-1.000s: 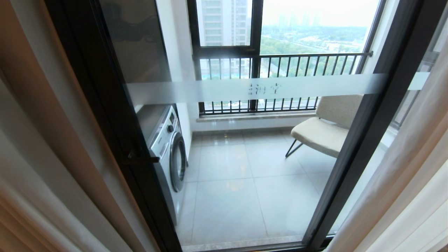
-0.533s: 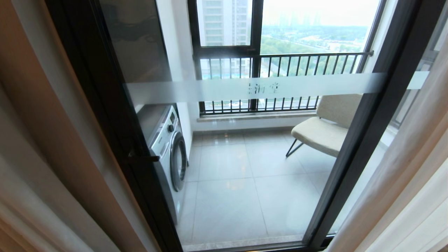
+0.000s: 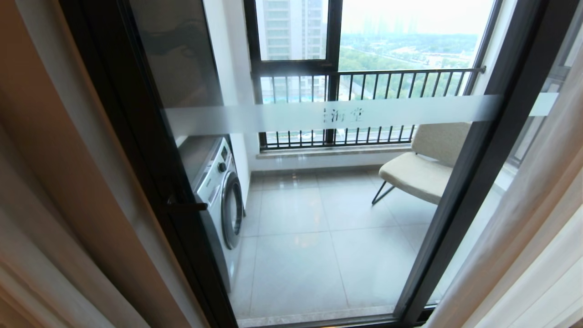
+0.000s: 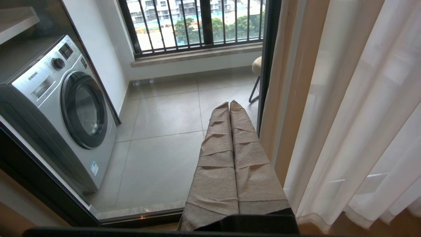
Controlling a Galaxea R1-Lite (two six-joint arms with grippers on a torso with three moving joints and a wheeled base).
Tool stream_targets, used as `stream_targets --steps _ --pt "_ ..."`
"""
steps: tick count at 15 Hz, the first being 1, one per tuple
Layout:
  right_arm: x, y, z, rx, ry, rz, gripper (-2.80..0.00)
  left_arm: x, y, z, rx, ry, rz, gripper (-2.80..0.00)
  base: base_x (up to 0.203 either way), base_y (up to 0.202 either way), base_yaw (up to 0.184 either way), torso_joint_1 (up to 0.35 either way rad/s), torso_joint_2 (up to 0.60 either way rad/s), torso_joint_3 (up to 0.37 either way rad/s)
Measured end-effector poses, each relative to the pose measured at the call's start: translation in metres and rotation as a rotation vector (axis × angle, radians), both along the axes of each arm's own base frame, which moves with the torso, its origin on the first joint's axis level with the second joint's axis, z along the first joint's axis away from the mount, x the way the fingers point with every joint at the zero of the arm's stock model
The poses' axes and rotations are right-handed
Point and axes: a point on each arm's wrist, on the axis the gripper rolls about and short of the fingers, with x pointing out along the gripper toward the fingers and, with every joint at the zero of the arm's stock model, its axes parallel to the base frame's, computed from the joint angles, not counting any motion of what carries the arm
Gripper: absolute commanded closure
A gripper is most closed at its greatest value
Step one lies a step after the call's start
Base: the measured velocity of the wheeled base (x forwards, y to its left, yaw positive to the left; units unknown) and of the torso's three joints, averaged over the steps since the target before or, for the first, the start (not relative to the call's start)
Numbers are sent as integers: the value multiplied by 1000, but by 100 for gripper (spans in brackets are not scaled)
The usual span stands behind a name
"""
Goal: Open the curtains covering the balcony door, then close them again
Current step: Pull the inner curtains open on both sides
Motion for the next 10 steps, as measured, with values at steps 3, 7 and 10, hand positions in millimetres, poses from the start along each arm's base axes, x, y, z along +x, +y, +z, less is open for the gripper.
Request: stream_targets --steps 3,7,10 --pt "0 0 0 0 0 0 0 16 29 0 15 -13 14 0 0 0 0 0 0 0" --pt "0 0 0 0 0 0 0 17 82 -6 37 -32 104 0 0 0 0 0 0 0" --pt "0 0 0 0 0 0 0 7 118 -17 38 -31 178 0 0 0 0 0 0 0"
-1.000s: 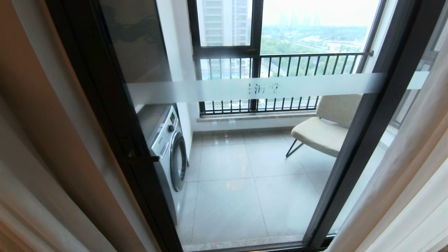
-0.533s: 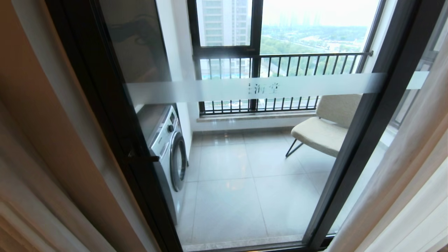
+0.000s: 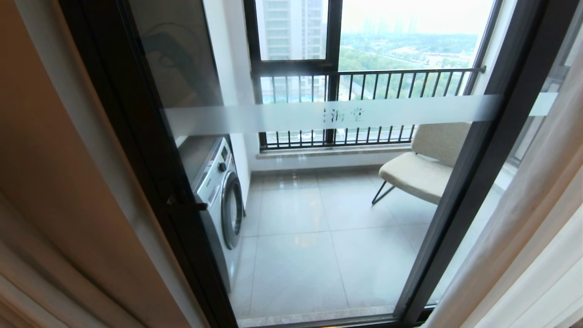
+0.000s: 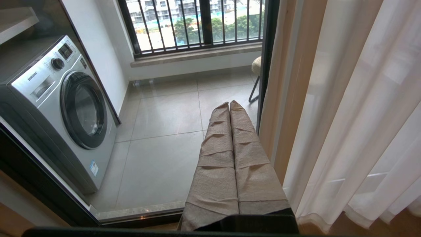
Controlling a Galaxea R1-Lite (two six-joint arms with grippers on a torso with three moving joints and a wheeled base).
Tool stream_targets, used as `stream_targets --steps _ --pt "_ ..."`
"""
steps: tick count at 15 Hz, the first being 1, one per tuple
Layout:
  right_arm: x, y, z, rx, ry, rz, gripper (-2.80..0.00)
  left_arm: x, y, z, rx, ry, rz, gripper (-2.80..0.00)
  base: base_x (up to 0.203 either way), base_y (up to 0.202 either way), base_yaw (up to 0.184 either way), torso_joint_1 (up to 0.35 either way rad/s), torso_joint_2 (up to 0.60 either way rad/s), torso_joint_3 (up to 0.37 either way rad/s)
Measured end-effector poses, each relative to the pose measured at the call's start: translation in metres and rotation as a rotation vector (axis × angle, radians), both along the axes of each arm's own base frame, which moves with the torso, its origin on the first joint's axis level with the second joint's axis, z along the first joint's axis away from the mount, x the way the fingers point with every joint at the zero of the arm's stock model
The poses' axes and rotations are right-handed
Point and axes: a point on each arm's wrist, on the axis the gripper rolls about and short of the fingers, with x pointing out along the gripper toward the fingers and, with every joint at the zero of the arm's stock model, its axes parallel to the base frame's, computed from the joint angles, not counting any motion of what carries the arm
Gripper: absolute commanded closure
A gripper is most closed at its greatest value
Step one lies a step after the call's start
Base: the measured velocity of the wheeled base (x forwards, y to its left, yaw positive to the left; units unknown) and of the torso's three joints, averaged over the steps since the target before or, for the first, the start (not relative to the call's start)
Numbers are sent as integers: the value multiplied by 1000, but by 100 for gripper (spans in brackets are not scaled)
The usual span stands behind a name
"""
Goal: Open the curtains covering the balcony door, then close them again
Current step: Pull the inner curtains open on both sides
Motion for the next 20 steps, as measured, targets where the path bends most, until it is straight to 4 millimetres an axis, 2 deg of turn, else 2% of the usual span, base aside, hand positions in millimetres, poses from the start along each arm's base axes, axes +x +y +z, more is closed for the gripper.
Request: stream_targets --steps 3,7,11,16,20 --pt "0 0 0 0 0 0 0 -10 20 -13 -27 20 45 0 0 0 0 0 0 0" --pt "0 0 0 1 0 0 0 -14 17 -12 -29 31 28 0 0 0 0 0 0 0" --pt "0 0 0 1 0 0 0 -15 -14 3 -17 38 -60 0 0 0 0 0 0 0" --pt "0 0 0 0 0 0 0 -7 -71 27 19 15 -183 0 0 0 0 0 0 0" --pt "0 0 0 0 0 0 0 -4 -112 35 30 8 -287 0 0 0 0 0 0 0"
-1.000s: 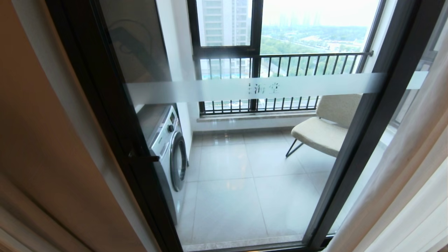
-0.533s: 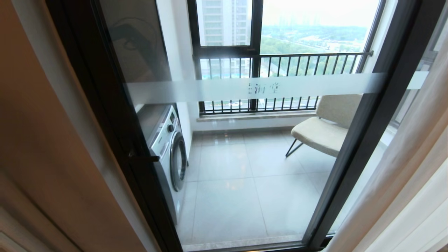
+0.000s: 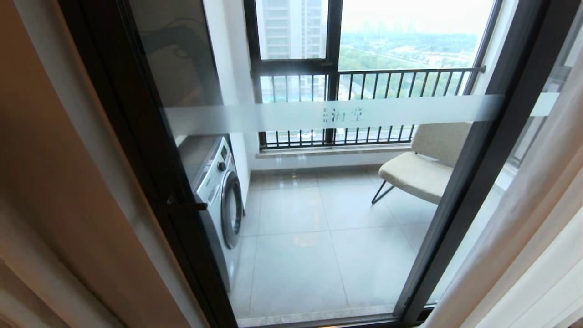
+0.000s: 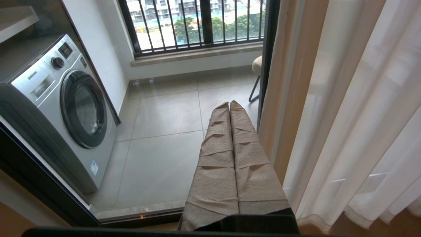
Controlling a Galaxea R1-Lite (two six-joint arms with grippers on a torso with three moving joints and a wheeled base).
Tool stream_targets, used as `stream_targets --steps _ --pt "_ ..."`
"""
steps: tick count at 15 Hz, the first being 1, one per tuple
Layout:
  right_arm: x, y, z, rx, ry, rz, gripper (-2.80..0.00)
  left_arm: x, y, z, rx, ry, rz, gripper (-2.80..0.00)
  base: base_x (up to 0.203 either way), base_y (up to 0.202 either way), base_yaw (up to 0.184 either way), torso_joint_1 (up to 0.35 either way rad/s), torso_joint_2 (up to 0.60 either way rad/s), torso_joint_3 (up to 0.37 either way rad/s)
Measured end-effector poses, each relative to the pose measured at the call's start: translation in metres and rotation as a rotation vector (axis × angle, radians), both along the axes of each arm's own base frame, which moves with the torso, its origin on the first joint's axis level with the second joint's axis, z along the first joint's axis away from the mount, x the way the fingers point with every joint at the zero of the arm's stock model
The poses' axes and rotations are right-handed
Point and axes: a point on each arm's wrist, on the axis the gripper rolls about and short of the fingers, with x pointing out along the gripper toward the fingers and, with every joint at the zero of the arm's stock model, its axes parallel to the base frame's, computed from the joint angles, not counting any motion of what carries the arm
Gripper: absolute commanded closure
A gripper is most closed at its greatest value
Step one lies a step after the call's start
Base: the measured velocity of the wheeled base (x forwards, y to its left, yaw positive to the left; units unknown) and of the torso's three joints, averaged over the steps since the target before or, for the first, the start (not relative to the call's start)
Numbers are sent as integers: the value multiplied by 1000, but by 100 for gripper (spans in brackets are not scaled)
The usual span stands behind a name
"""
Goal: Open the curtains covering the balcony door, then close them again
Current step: Pull the inner curtains open on both sides
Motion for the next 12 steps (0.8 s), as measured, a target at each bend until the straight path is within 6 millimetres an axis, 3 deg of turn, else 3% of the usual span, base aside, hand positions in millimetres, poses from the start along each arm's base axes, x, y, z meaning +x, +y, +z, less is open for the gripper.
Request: stream_targets --steps 3,4,12 --pt "0 0 0 0 0 0 0 2 -26 1 -1 3 -75 0 0 0 0 0 0 0" --pt "0 0 0 0 0 0 0 2 -33 1 -2 3 -91 -279 0 0 0 0 0 0" --pt "0 0 0 0 0 0 0 -13 -67 -5 -18 21 -151 -280 0 0 0 0 0 0"
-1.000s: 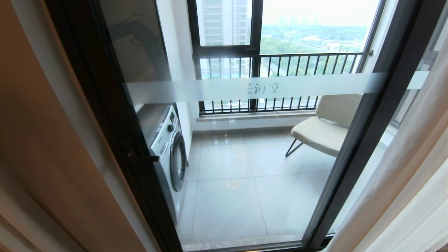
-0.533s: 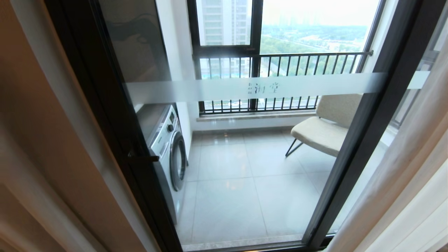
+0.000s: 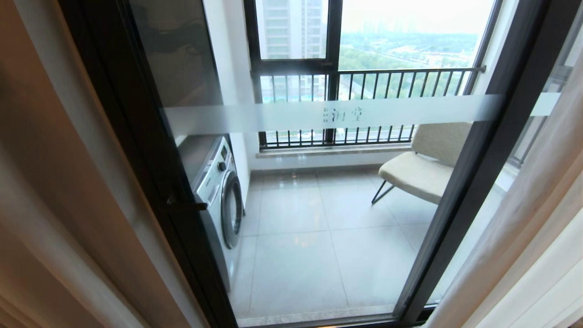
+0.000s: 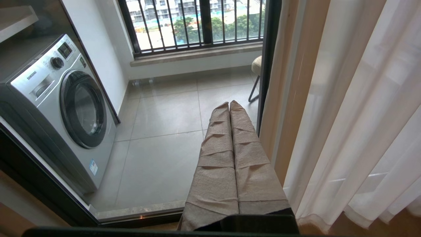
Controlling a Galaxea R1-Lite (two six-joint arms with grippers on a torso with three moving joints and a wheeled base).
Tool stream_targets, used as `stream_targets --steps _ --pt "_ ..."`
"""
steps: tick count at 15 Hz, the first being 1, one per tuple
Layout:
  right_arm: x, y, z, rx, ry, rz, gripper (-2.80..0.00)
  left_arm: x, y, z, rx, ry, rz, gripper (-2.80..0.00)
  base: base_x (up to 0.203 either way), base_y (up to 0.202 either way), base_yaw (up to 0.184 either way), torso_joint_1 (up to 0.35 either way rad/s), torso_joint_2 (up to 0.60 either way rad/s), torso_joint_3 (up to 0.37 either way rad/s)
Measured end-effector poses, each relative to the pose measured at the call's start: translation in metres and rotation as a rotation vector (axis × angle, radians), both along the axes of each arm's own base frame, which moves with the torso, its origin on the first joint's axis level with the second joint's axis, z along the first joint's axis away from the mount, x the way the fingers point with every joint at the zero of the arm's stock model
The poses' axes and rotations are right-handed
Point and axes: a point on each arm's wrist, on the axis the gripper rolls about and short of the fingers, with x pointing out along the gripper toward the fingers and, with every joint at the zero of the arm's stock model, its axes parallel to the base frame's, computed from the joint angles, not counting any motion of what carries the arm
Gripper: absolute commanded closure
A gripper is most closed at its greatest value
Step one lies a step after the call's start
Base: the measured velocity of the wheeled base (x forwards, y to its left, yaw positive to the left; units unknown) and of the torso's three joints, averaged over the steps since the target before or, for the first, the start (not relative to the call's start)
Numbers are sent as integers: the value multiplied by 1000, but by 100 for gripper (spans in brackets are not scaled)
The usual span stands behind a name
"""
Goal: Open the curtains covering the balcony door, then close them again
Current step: Pull the inner curtains open on both sides
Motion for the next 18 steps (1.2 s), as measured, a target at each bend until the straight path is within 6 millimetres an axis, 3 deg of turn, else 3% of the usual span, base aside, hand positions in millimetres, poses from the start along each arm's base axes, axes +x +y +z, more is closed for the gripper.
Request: stream_targets --steps 11,12,18 --pt "0 0 0 0 0 0 0 -73 -40 -10 -36 -25 50 -280 0 0 0 0 0 0" --pt "0 0 0 0 0 0 0 -79 -44 -12 -36 -28 53 0 0 0 0 0 0 0" --pt "0 0 0 0 0 0 0 -108 -68 -26 -45 -35 48 0 0 0 0 0 0 0"
